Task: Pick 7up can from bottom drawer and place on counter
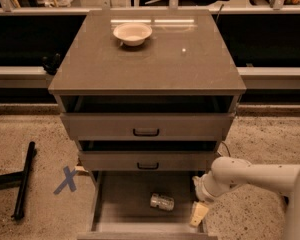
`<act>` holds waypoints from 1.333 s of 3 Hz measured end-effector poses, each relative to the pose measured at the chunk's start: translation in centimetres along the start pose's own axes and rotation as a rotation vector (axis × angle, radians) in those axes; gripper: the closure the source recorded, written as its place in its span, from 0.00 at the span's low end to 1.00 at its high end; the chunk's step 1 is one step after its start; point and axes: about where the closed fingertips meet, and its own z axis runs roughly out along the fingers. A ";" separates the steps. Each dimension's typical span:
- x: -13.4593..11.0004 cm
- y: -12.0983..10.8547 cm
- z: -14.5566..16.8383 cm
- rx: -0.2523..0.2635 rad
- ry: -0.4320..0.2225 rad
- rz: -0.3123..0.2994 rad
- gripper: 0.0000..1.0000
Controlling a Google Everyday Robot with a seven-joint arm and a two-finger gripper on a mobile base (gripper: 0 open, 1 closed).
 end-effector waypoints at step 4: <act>0.3 -3.4 9.7 0.004 -0.160 0.080 0.00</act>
Offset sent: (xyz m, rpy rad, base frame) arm 0.0397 0.0169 -0.1034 0.1820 -0.0224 -0.1950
